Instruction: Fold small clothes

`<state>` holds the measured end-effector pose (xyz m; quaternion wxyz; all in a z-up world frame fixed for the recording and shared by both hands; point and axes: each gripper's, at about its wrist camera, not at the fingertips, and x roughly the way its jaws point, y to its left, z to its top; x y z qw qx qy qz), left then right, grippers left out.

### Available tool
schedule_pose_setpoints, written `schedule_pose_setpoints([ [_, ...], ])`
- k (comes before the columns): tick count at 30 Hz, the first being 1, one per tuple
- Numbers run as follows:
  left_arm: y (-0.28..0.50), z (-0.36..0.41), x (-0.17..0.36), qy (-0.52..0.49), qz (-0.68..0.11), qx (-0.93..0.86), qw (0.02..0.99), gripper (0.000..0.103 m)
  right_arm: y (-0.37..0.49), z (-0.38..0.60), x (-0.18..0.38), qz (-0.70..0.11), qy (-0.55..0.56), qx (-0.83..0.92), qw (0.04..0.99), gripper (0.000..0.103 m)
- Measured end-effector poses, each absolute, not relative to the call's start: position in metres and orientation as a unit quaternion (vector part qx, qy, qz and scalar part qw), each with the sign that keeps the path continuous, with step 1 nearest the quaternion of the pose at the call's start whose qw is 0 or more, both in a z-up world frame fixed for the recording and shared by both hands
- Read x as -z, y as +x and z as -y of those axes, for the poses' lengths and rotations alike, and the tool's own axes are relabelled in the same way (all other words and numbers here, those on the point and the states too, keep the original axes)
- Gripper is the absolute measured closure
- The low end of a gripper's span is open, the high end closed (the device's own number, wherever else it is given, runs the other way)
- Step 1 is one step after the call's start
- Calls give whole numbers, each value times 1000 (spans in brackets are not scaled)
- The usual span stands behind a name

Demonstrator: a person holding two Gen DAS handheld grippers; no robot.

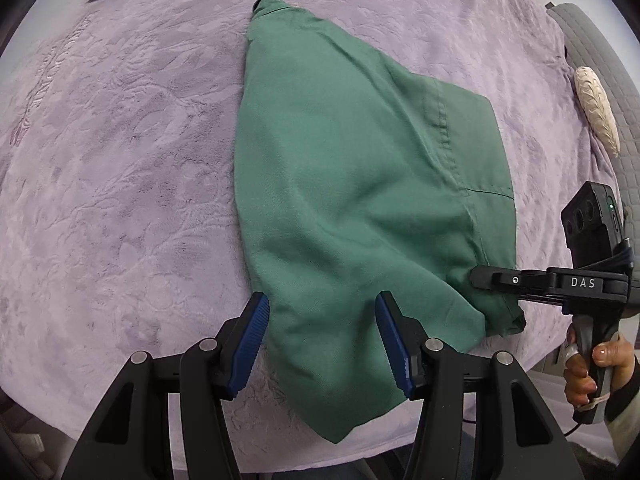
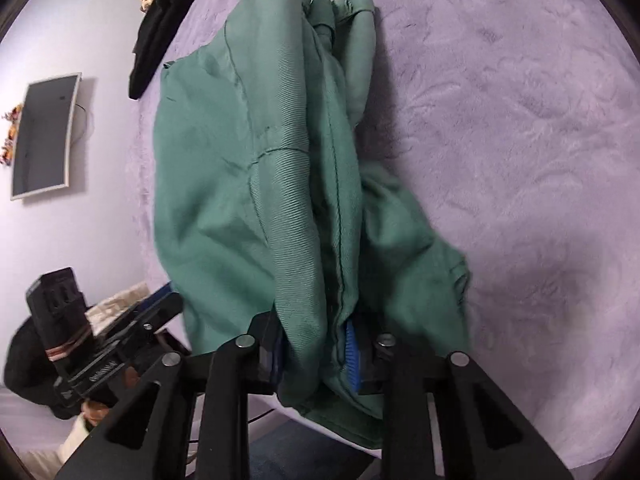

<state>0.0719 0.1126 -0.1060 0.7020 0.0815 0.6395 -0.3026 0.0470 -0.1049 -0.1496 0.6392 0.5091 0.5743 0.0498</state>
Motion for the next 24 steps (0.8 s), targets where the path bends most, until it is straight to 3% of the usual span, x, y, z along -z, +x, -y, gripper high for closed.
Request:
schedule_pose_setpoints([
  [5, 55, -112, 120, 136, -631, 308, 699, 44, 35, 95, 141, -602, 446, -17, 662, 78],
  [7, 47, -112, 137, 176, -626, 299, 699, 24, 34, 101, 150, -621, 399, 25, 674, 78],
  [10, 42, -121, 149, 153, -644, 297, 688, 24, 28, 107, 157, -621, 418, 32, 662, 77],
  [13, 42, -124, 148, 143, -645, 295, 690, 24, 27, 102, 140, -632, 367, 42, 681, 65],
  [19, 39, -129, 139, 152, -643, 295, 690, 24, 27, 111, 116, -637, 334, 75, 691, 55],
  [24, 44, -145, 115, 155, -633, 280, 705, 24, 26, 134, 88, -608, 341, 114, 708, 55],
])
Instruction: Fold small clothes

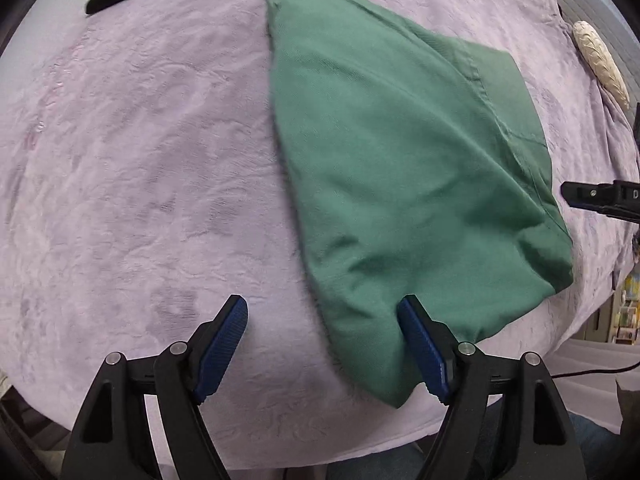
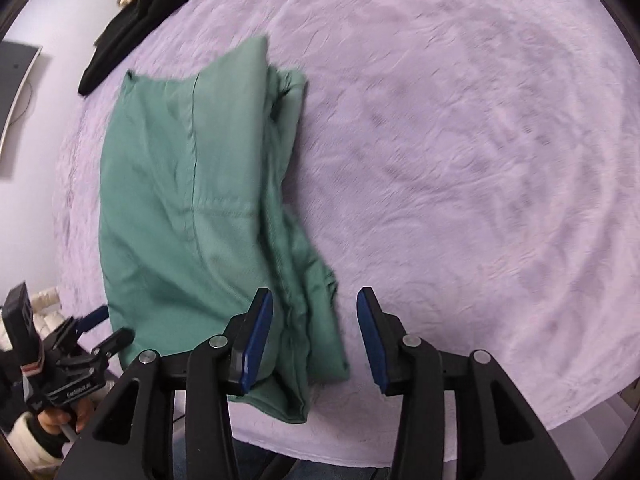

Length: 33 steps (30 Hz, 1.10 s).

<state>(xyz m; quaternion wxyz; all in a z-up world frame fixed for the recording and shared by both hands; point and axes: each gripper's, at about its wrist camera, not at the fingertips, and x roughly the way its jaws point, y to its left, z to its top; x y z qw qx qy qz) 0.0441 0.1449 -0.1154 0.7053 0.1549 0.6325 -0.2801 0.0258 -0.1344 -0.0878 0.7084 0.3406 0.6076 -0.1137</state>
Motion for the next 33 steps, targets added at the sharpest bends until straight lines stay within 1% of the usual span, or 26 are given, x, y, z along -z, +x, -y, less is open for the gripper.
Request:
schedule_pose_setpoints([
  [2, 53, -150, 104, 147, -622, 268, 721, 24, 32, 136, 73, -586, 349, 107, 723, 59],
  [3, 59, -150, 97, 142, -614, 263, 730, 24, 36, 135, 67, -577, 347, 100, 732, 70],
  [4, 69, -148, 93, 137, -609, 257, 737, 24, 44, 133, 61, -571, 343, 91, 740, 78],
  [8, 102, -128, 90, 111, -597, 234, 759, 24, 80, 111, 55, -568, 320, 63, 755, 78],
  [10, 111, -111, 99, 114, -599, 230, 758, 24, 92, 106, 66, -581, 305, 59, 752, 78],
  [12, 110, -101, 117, 138, -607, 219, 752, 24, 97, 99, 89, -602, 283, 67, 743, 78],
  [13, 111, -97, 123, 142, -608, 217, 750, 24, 98, 99, 102, -614, 276, 74, 736, 82],
  [15, 110, -97, 127, 137, -609, 222, 749, 24, 99, 102, 121, -629, 276, 79, 723, 84],
  [16, 109, -97, 126, 136, -609, 224, 748, 24, 98, 104, 126, -632, 277, 81, 719, 88],
  [18, 110, -96, 126, 140, -609, 224, 748, 24, 99, 107, 131, -634, 282, 83, 716, 92],
  [23, 105, -93, 123, 140, -611, 213, 750, 24, 94, 105, 117, -637, 271, 87, 717, 93],
  [26, 102, -98, 122, 134, -615, 210, 748, 24, 86, 107, 109, -634, 288, 88, 712, 91],
  [27, 101, -99, 122, 134, -616, 209, 748, 24, 82, 106, 106, -632, 294, 89, 711, 89],
  [33, 94, -105, 115, 136, -620, 192, 748, 24, 65, 100, 80, -616, 313, 92, 717, 89],
])
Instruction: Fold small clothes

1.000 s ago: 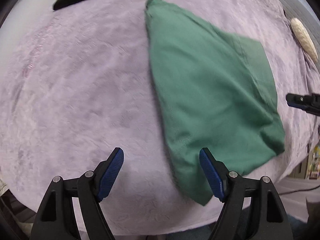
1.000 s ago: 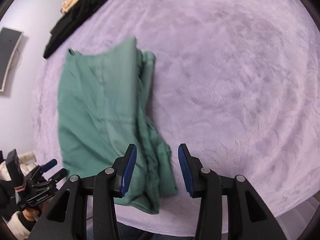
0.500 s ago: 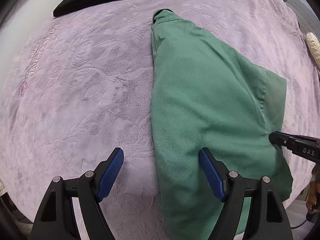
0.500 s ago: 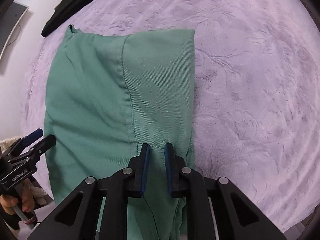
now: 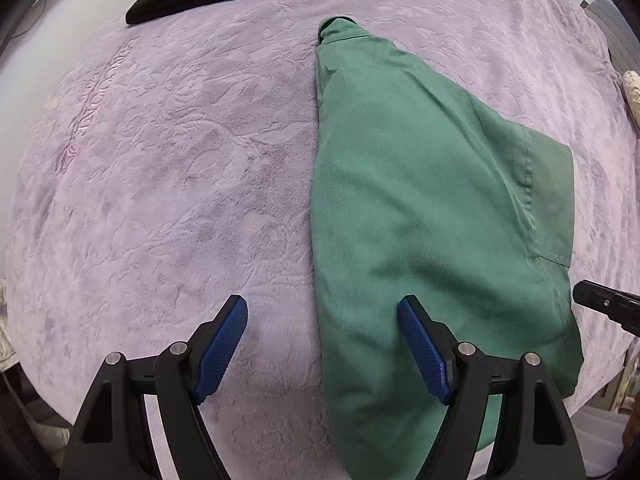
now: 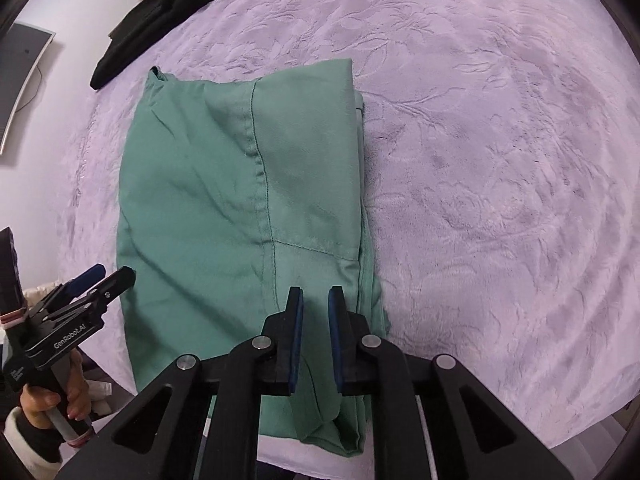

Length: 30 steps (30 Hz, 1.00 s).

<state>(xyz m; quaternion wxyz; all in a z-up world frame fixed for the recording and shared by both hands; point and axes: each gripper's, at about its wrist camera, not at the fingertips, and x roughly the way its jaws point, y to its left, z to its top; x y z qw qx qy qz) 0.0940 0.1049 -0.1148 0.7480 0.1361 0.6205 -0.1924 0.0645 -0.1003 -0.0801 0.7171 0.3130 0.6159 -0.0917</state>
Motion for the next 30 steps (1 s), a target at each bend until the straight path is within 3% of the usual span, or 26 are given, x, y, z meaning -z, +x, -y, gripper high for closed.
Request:
schedule_pose_setpoints([
  [6, 86, -111, 106, 128, -626, 176, 749, 24, 53, 95, 58, -601, 309, 99, 731, 88],
  [7, 85, -111, 104, 125, -624, 176, 751, 23, 54, 92, 56, -600, 305, 101, 732, 84],
  [8, 84, -112, 102, 125, -624, 176, 751, 17, 55, 94, 54, -600, 301, 103, 734, 71],
  [9, 83, -112, 101, 124, -625, 173, 751, 0, 55, 92, 53, -599, 299, 106, 735, 61],
  [10, 82, -113, 98, 122, -634, 166, 746, 0, 59, 93, 54, -598, 298, 109, 736, 42],
  [11, 81, -113, 96, 123, -633, 165, 746, 0, 61, 91, 53, -595, 296, 112, 739, 37],
  [15, 78, -109, 92, 128, -634, 163, 745, 0, 60, 90, 51, -596, 285, 129, 740, 33],
  [16, 76, -108, 91, 130, -634, 164, 745, 0, 60, 89, 51, -596, 281, 134, 740, 22],
  [19, 75, -105, 90, 130, -632, 165, 746, 0, 63, 88, 50, -597, 261, 150, 744, 10],
  [30, 76, -103, 88, 135, -629, 161, 749, 0, 67, 85, 51, -606, 241, 163, 741, 9],
])
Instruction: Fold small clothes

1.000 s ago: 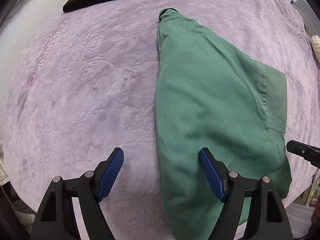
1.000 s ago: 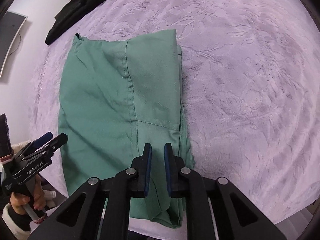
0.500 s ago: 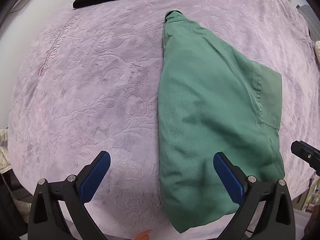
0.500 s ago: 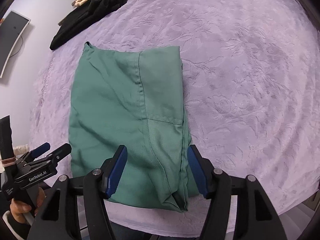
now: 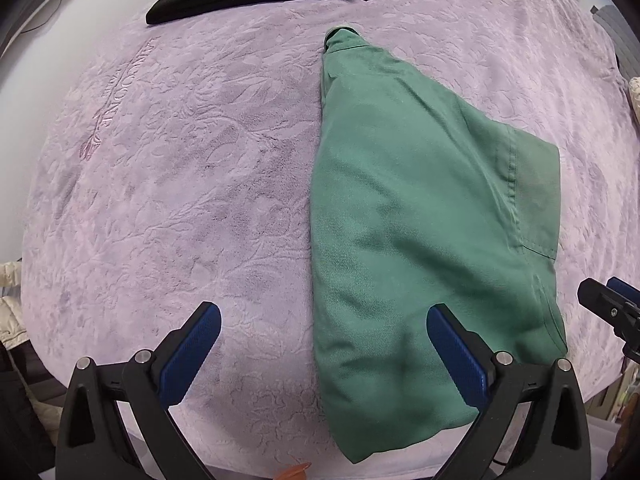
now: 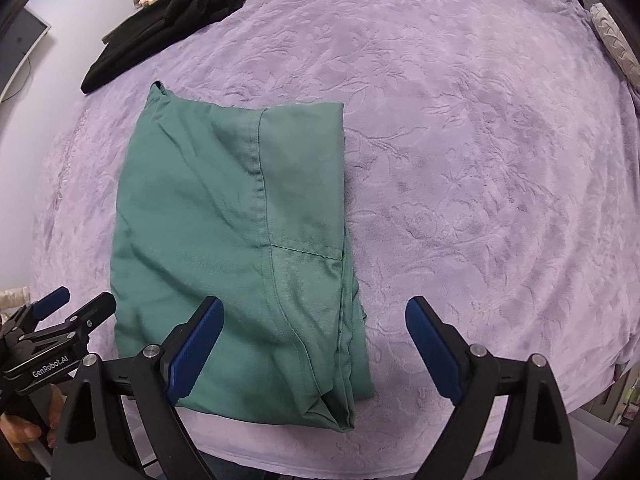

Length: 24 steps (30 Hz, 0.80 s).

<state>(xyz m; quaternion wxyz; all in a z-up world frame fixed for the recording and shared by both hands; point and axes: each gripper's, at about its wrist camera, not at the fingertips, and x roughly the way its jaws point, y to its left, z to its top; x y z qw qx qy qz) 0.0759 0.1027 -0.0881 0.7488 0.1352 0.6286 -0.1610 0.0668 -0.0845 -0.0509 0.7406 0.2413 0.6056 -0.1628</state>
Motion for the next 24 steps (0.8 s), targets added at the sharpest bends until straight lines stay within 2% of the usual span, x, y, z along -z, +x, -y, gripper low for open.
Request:
schedule_pose_setpoints([
  [24, 74, -98, 88, 141, -626, 161, 750, 0, 64, 82, 51, -605, 241, 164, 741, 9],
])
